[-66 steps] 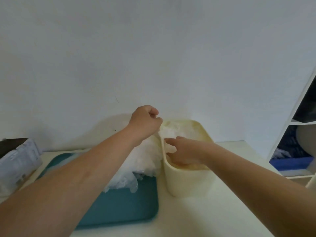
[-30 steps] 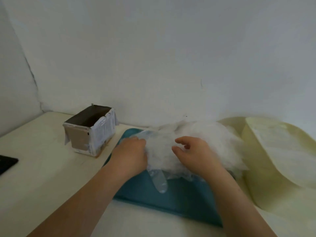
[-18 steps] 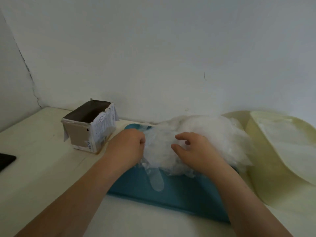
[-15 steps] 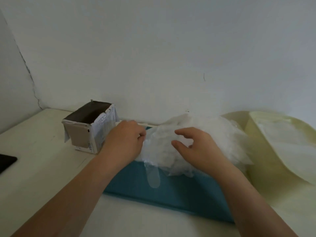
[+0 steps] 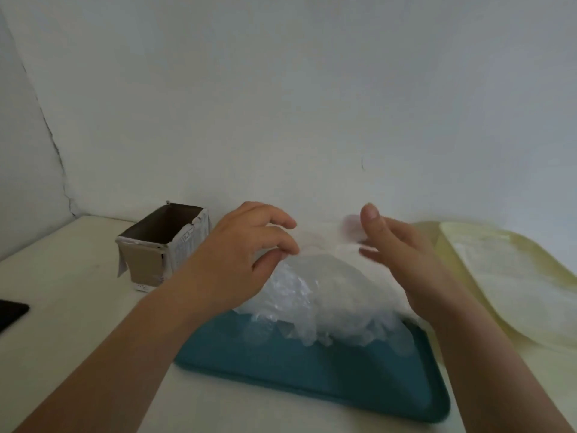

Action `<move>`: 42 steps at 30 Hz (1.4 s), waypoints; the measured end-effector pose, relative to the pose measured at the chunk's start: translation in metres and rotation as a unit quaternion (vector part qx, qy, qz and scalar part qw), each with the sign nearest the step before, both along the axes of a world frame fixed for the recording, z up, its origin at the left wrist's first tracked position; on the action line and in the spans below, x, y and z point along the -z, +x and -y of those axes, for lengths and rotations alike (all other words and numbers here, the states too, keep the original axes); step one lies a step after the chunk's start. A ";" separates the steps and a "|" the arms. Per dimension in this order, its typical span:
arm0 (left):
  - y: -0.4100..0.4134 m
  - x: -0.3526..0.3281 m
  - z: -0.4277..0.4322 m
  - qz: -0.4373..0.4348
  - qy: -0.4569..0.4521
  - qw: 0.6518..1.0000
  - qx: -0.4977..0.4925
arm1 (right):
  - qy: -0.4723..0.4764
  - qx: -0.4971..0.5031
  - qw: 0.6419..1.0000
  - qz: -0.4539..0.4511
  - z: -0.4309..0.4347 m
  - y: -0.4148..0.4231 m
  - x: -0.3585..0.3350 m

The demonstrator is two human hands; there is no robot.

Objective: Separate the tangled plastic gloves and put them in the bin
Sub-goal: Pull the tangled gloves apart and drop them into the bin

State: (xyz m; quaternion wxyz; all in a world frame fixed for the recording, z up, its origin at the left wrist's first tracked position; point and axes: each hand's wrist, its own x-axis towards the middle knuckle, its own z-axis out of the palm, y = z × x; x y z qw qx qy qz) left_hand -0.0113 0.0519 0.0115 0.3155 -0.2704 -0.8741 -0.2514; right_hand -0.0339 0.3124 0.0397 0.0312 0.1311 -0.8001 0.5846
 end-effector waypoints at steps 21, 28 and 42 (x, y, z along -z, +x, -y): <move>-0.002 0.015 -0.006 0.161 -0.017 0.986 0.047 | -0.021 -0.304 0.927 0.218 0.011 -0.004 0.025; 0.000 0.021 -0.018 0.199 0.043 0.979 0.036 | -0.073 -0.196 0.960 0.186 0.033 0.004 0.028; -0.020 0.054 0.011 0.357 -0.102 0.889 -0.267 | -0.101 -0.055 0.978 0.173 0.041 -0.007 0.043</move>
